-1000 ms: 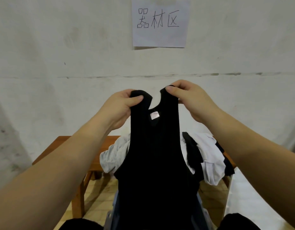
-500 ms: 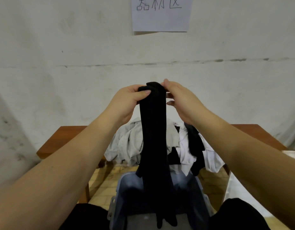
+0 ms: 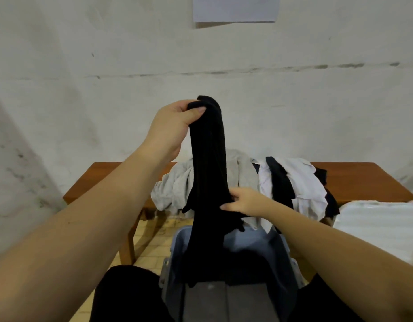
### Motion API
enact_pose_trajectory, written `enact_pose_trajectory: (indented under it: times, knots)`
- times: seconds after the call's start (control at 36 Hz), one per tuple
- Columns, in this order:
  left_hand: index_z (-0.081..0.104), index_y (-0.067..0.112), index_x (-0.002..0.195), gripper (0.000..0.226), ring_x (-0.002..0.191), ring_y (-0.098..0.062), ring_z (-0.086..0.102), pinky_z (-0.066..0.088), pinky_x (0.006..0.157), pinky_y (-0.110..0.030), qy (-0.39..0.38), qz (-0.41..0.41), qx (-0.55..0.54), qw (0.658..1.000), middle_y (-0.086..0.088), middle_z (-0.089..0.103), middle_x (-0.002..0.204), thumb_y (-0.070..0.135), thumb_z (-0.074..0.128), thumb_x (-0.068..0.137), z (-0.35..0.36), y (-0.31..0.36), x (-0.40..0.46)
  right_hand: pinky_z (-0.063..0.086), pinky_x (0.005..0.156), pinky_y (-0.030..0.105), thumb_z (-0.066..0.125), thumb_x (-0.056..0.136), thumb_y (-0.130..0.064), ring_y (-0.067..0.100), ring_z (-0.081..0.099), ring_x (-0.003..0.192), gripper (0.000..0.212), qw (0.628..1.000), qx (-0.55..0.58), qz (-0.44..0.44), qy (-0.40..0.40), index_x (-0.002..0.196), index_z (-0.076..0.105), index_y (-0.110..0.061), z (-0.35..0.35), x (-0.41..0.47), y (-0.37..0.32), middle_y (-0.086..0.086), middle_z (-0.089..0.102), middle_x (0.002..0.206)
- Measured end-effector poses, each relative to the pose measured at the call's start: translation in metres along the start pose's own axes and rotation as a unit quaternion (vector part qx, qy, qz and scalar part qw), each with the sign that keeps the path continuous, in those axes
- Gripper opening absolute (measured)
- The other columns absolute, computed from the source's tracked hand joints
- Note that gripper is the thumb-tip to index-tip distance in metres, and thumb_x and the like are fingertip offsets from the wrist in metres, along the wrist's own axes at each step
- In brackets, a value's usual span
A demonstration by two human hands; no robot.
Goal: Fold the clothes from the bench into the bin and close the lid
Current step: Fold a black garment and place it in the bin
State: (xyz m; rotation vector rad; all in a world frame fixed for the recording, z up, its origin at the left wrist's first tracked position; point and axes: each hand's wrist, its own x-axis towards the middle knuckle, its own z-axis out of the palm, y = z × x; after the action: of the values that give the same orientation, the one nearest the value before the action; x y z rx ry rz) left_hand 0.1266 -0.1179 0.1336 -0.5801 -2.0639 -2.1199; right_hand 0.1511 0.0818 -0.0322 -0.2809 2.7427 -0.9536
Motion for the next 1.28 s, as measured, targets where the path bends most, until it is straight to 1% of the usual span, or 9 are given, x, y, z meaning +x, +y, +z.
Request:
enact_pose_trajectory:
  times: [0.11,0.25,0.36,0.5,0.61,0.72,0.89,1.08,1.28]
  knots:
    - [0.072,0.009,0.105,0.015,0.099,-0.016,0.071,0.053,0.085,-0.022,0.038,0.0,-0.018,0.999,-0.003,0.076,0.098,0.007,0.061,0.094,-0.022,0.0,0.005,0.04,0.073,0.032,0.063,0.094,-0.035,0.02,0.056,0.079,0.029,0.998,-0.048,0.037,-0.002,0.087,0.057,-0.008,-0.004,-0.002,0.032,0.001,0.056,0.078]
    - [0.072,0.008,0.103,0.014,0.094,-0.014,0.071,0.052,0.079,-0.02,0.064,-0.02,-0.04,0.997,-0.001,0.076,0.093,0.007,0.061,0.094,-0.035,-0.006,0.007,0.042,0.069,0.02,0.061,0.096,-0.036,0.008,0.059,0.081,0.013,0.997,-0.039,0.062,0.015,0.083,0.062,-0.031,-0.015,-0.019,0.056,-0.008,0.062,0.083]
    - [0.07,0.008,0.101,0.013,0.086,-0.01,0.071,0.053,0.076,-0.021,0.068,-0.035,-0.066,0.995,0.002,0.076,0.087,0.006,0.059,0.096,-0.031,-0.006,0.004,0.055,0.087,0.036,0.066,0.094,-0.021,0.02,0.068,0.088,0.011,0.964,0.246,0.063,0.083,0.098,0.072,-0.014,-0.029,-0.029,0.057,0.002,0.073,0.088]
    - [0.071,0.009,0.096,0.015,0.09,-0.016,0.071,0.057,0.083,-0.032,0.041,-0.049,-0.101,0.993,-0.002,0.076,0.091,0.005,0.057,0.097,-0.012,-0.001,0.003,0.05,0.09,0.027,0.054,0.097,-0.006,0.017,0.066,0.102,0.026,0.864,0.499,-0.007,0.064,0.121,0.065,-0.013,-0.04,-0.035,0.015,0.002,0.072,0.104]
    - [0.07,0.005,0.099,0.012,0.085,-0.019,0.072,0.058,0.08,-0.034,0.029,-0.064,-0.148,0.986,-0.007,0.076,0.091,0.006,0.058,0.096,0.011,0.005,0.009,0.047,0.103,0.03,0.059,0.095,-0.007,0.017,0.062,0.116,0.042,0.871,0.49,-0.033,-0.014,0.136,0.056,-0.016,-0.031,-0.027,-0.014,0.001,0.066,0.123]
    - [0.068,0.001,0.107,0.016,0.087,-0.022,0.071,0.058,0.085,-0.033,0.022,-0.076,-0.189,0.979,-0.008,0.074,0.091,0.005,0.057,0.097,0.026,0.007,0.014,0.048,0.093,0.029,0.058,0.097,-0.01,0.011,0.067,0.095,0.011,0.911,0.409,-0.039,-0.029,0.101,0.068,-0.014,-0.016,-0.026,-0.036,-0.004,0.072,0.094]
    - [0.062,0.002,0.115,0.019,0.082,-0.017,0.067,0.056,0.08,-0.026,0.016,-0.112,-0.217,0.97,-0.007,0.069,0.094,0.007,0.051,0.101,0.027,-0.014,0.011,0.051,0.095,0.037,0.055,0.098,-0.012,0.021,0.067,0.096,0.014,0.865,0.498,-0.043,0.041,0.108,0.064,-0.007,-0.015,-0.029,-0.038,0.005,0.072,0.097]
    - [0.018,0.024,0.155,0.097,0.122,-0.027,0.054,0.048,0.102,-0.046,-0.098,-0.238,-0.007,0.966,-0.005,0.045,0.145,0.065,0.062,0.078,0.016,-0.068,-0.033,0.048,0.104,0.043,0.052,0.101,-0.02,0.031,0.062,0.119,0.036,0.782,0.608,-0.064,0.121,0.131,0.056,-0.003,-0.045,-0.028,-0.038,0.017,0.065,0.128]
    - [0.01,0.026,0.155,0.11,0.12,-0.009,0.053,0.045,0.105,-0.032,-0.184,-0.159,0.184,0.952,0.007,0.047,0.139,0.043,0.083,0.074,0.033,-0.11,-0.081,0.055,0.091,0.041,0.053,0.1,-0.02,0.031,0.066,0.113,0.03,0.733,0.658,-0.062,0.161,0.125,0.062,-0.005,-0.06,-0.021,-0.046,0.016,0.068,0.122]
